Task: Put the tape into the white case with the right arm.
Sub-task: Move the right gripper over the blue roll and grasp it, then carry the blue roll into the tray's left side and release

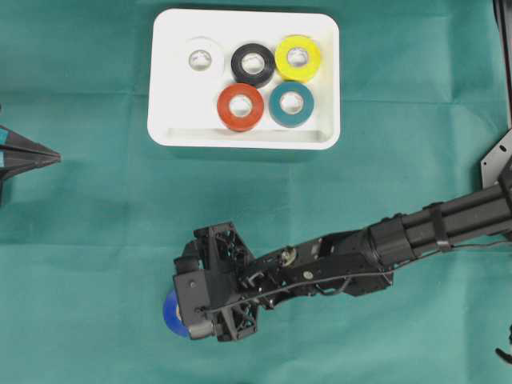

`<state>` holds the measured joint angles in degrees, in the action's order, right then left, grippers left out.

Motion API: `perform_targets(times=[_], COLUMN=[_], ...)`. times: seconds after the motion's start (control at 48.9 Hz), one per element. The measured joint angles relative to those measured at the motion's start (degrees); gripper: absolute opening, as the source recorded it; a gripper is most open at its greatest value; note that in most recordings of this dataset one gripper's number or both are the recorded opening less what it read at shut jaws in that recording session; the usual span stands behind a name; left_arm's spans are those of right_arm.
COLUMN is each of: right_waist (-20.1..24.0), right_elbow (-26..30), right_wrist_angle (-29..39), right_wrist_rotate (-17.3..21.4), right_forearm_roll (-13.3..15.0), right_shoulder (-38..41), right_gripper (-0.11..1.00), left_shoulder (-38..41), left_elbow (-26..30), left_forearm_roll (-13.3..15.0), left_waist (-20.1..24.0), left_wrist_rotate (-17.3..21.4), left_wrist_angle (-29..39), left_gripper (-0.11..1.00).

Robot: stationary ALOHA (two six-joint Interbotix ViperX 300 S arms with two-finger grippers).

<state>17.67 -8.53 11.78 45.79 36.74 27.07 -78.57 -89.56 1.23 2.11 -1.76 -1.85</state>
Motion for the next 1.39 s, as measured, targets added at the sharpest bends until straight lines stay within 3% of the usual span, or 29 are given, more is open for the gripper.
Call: perform_targets(times=[0.205, 0.819, 0.88, 1.105, 1.208, 1.392], right_waist=[0.3, 0.3, 0.3, 0.2, 0.2, 0.0], right_elbow=[1.4, 5.6, 5.7, 5.8, 5.8, 5.7], right_wrist_angle=[4.3, 8.2, 8.2, 8.2, 8.0, 7.2], right_wrist_rotate=[0.0, 0.3, 0.3, 0.0, 0.0, -0.2], right_forearm_roll=[-3.0, -5.6, -5.9, -6.9, -6.9, -6.9], right_shoulder=[0.4, 3.9, 3.8, 3.9, 3.9, 3.9], right_gripper=[0.62, 0.60, 0.55, 0.10, 0.03, 0.03], left_shoulder=[0.0, 0.0, 0.0, 0.0, 0.0, 0.0], left_elbow=[0.1, 0.0, 0.0, 0.0, 0.0, 0.0], left_forearm_roll=[0.0, 0.0, 0.0, 0.0, 0.0, 0.1], left_waist=[0.0, 0.0, 0.0, 0.0, 0.0, 0.0], left_wrist_rotate=[0.0, 0.1, 0.1, 0.0, 0.1, 0.0], left_wrist_angle=[0.0, 0.0, 0.0, 0.0, -0.1, 0.0], left_gripper=[0.00, 0.00, 0.00, 0.00, 0.00, 0.00])
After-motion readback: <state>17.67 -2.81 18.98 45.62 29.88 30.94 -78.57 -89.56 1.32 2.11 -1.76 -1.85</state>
